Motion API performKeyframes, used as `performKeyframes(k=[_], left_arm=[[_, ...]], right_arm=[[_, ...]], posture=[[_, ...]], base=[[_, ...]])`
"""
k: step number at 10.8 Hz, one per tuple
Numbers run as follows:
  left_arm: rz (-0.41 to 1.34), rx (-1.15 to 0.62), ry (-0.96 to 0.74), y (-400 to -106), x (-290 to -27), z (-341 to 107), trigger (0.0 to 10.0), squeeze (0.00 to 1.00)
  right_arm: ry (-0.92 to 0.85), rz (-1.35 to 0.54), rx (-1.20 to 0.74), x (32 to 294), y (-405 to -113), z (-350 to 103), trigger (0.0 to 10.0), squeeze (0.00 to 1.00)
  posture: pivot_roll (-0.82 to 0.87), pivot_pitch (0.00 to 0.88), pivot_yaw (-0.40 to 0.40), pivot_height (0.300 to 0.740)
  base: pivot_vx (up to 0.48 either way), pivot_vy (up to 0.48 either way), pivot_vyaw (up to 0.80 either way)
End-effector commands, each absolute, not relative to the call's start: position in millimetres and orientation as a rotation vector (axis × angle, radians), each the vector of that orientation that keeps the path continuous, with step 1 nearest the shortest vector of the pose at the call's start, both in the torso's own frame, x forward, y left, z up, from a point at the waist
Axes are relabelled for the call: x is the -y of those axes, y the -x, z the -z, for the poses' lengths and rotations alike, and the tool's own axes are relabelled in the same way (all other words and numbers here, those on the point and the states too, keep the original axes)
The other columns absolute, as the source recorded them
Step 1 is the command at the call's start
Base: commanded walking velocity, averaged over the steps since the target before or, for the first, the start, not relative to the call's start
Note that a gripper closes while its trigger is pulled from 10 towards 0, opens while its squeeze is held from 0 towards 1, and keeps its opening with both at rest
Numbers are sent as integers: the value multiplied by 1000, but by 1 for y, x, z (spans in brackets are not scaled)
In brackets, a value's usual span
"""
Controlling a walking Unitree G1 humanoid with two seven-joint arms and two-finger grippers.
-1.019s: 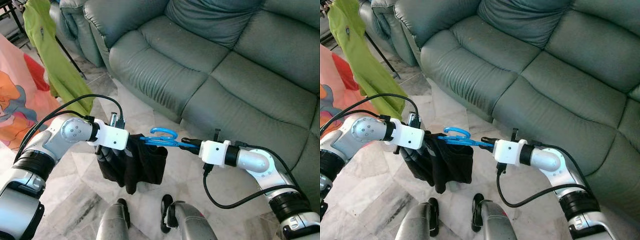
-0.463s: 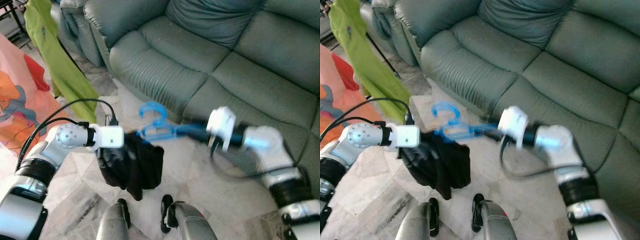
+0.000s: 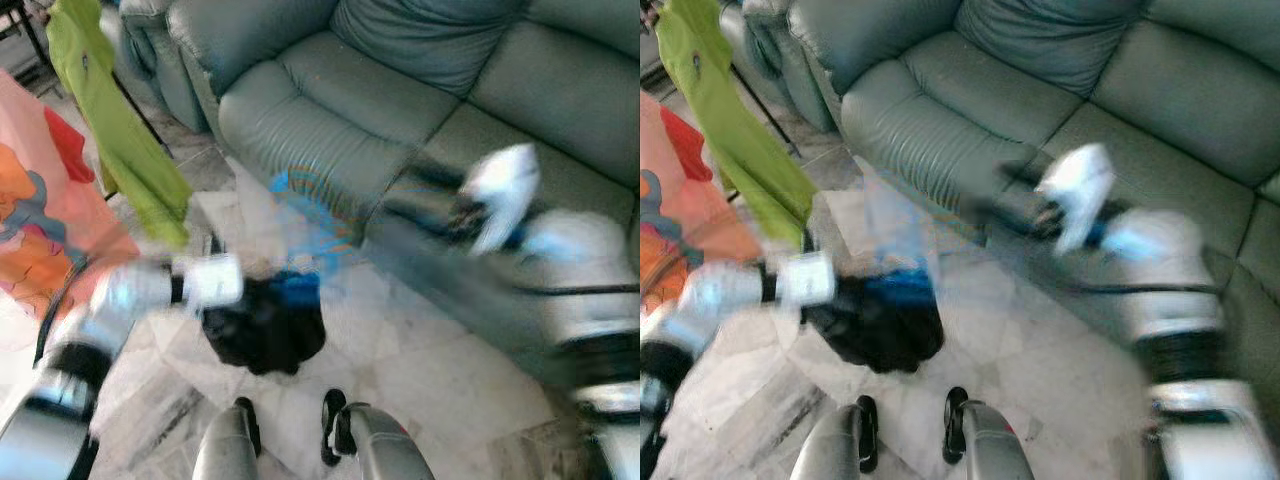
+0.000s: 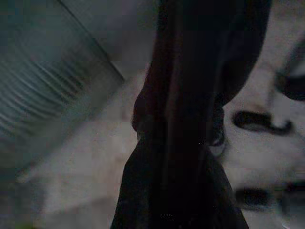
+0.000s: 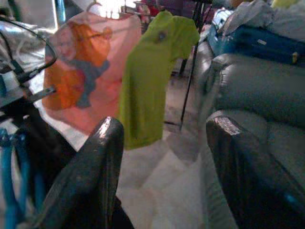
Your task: Hang hanger
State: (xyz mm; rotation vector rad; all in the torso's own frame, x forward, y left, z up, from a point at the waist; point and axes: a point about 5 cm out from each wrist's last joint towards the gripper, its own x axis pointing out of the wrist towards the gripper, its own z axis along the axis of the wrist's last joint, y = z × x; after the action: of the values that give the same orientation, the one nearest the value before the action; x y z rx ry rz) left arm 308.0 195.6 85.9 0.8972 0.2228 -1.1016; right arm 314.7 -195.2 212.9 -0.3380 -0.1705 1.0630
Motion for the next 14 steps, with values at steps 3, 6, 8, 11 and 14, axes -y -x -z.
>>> performKeyframes(k=[3,6,8,11,14], left_arm=[[1080,-150,-911,-314,-191,-98,0,0],[850,-91,-811,-332,-198,-112,0,0],[698,-65,-651,-345,-197,-122,0,0],[688,210,-480,-360,-168,-186,0,0],[967,357,-579,-338,-138,-209,0,0]], right_arm=[[378,-1335,-208,206,-281,-170,10000,1000],[489,-502,372,238,-328,-225,10000,1000],[471,-437,379,234,-320,-212,10000,1000],[315,-332,354,207,-316,-164,10000,1000],[204,-389,267,183,-317,-142,10000,1000]], posture=[[-60,211,-37,740],[-61,217,-26,740],[-62,217,-22,740],[-52,221,-23,740],[-49,220,-22,740]], base=[[0,0,0],[0,0,0],[0,0,0],[0,0,0],[0,0,0]])
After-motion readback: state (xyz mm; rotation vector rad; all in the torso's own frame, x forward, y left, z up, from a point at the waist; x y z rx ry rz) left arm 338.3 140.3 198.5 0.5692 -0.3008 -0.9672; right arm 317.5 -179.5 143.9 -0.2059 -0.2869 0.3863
